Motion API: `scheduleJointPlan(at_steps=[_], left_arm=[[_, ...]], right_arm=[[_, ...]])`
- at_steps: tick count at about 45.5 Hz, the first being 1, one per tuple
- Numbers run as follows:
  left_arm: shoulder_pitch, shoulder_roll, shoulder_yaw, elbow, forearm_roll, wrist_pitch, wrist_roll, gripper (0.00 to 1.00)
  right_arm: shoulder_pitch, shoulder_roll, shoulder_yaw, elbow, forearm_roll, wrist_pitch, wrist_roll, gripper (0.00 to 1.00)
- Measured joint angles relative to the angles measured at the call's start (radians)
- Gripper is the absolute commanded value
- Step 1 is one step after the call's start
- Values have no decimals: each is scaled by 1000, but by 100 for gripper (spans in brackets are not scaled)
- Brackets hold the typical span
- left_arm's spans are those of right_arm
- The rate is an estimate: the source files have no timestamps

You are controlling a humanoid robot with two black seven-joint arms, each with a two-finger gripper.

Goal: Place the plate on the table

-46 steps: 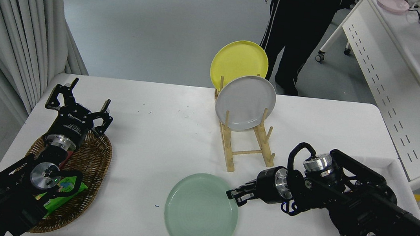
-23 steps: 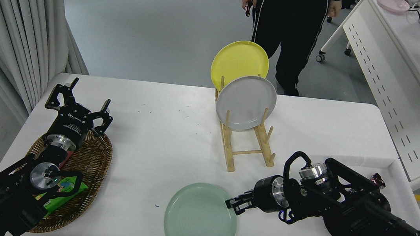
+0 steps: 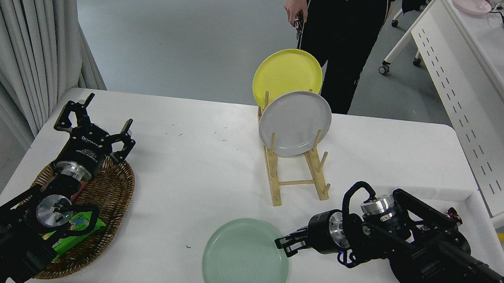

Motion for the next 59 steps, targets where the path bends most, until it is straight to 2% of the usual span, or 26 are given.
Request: scheduleJointPlan(at_steps=[9,10,13,17,19,20,34,44,51,59], left_arm=[[0,0,0,0,0,0,0,100],[0,0,0,0,0,0,0,100],[0,0,0,0,0,0,0,100],[0,0,0,0,0,0,0,100],[0,0,0,0,0,0,0,100],[0,0,0,0,0,0,0,100],[0,0,0,0,0,0,0,100],[0,0,0,0,0,0,0,100],[0,0,0,0,0,0,0,100],[0,0,0,0,0,0,0,100]], right_arm=[[0,0,0,-6,-7,0,1,0],[0,0,0,-7,-7,0,1,4],[1,0,1,-8,-8,0,1,35],[2,0,1,-9,-10,0,1,66],[2,1,1,-10,-10,0,1,97],[2,1,1,-10,-10,0,1,100],[21,-7,-6,20,8,0,-1,100],[42,-67,-23,143,27,19,-1,100],[46,-102,-58,210,22,189,7,100],[28,-144,-83,245,-20,471,19,100]])
